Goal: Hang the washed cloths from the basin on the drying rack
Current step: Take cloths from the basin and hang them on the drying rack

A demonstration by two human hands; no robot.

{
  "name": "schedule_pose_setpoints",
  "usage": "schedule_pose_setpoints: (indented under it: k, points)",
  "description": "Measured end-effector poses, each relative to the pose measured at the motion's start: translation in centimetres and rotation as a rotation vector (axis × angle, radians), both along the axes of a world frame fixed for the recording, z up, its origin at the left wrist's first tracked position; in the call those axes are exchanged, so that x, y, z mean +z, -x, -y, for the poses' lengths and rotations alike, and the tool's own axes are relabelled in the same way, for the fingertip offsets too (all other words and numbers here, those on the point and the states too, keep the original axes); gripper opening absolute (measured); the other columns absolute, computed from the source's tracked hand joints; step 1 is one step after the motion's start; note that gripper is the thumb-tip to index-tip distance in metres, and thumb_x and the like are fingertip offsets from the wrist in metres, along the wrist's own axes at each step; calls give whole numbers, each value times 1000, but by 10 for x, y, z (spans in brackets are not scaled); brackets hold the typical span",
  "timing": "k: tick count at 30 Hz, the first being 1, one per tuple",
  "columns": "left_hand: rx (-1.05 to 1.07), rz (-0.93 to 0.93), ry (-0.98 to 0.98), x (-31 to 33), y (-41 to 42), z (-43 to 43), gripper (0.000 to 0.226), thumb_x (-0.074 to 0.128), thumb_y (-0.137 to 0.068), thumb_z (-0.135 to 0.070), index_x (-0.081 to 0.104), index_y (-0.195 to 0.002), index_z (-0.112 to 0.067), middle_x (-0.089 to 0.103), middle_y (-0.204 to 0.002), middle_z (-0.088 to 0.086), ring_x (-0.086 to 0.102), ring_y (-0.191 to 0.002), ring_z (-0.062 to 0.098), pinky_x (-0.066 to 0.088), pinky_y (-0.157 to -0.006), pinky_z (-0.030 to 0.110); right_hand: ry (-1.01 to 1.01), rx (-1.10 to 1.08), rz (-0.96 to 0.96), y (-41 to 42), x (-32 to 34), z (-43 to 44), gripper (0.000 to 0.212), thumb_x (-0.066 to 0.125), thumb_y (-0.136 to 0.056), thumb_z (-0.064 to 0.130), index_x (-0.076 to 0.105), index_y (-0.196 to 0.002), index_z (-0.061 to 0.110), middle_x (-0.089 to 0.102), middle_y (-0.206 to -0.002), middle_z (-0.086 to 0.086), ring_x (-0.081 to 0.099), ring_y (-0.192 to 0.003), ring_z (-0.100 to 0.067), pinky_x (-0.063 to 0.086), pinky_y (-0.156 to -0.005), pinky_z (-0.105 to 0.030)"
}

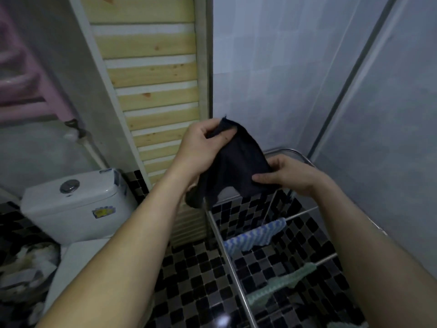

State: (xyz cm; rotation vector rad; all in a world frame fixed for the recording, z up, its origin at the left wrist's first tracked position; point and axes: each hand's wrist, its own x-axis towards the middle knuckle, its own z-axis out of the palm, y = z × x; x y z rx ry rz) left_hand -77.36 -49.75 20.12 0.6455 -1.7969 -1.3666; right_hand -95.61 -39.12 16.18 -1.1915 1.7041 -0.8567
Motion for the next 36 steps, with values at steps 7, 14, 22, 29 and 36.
schedule_pose_setpoints:
  k: [7, 14, 22, 29, 36]
  points:
    - [204, -113, -191, -38, 9, 45, 16, 54, -97, -8, 65, -87, -12, 66, -79, -4, 62, -66, -2, 47, -62, 14, 259, -274, 346, 46, 3, 34, 14, 55, -95, 8, 69, -95, 8, 73, -85, -1, 70, -82, -12, 60, -72, -27]
    - [365, -130, -457, -69, 34, 58, 12, 57, -95, -7, 69, -93, -8, 66, -75, -3, 60, -55, -3, 47, -53, 13, 245, -445, 381, 52, -18, 75, 14, 53, -95, 7, 61, -85, 2, 63, -83, -9, 63, -82, -19, 56, -79, -27]
    - [126, 166, -223, -108, -5, 34, 32, 60, -86, 8, 73, -93, -21, 73, -81, -20, 66, -83, -5, 48, -80, 12, 226, -403, 264, 58, -48, 39, 43, 48, -88, -8, 56, -49, 9, 58, -53, 0, 59, -53, -6, 54, -61, -19]
    - [-237, 760, 201, -166, -19, -11, 37, 64, -84, 2, 74, -107, -26, 66, -105, -18, 60, -99, -4, 41, -91, 6, -179, -107, -280, 54, -128, 5, 31, 58, -79, 1, 76, -63, 19, 74, -73, 2, 69, -76, -15, 56, -77, -32]
    - [-331, 1017, 345, -172, -7, -22, 47, 48, -90, -8, 59, -130, -28, 58, -136, -6, 51, -127, 13, 34, -109, 22, -181, -220, -485, 50, -149, 9, 18, 61, -83, 17, 70, -72, 7, 70, -70, -5, 66, -73, -20, 47, -64, -30]
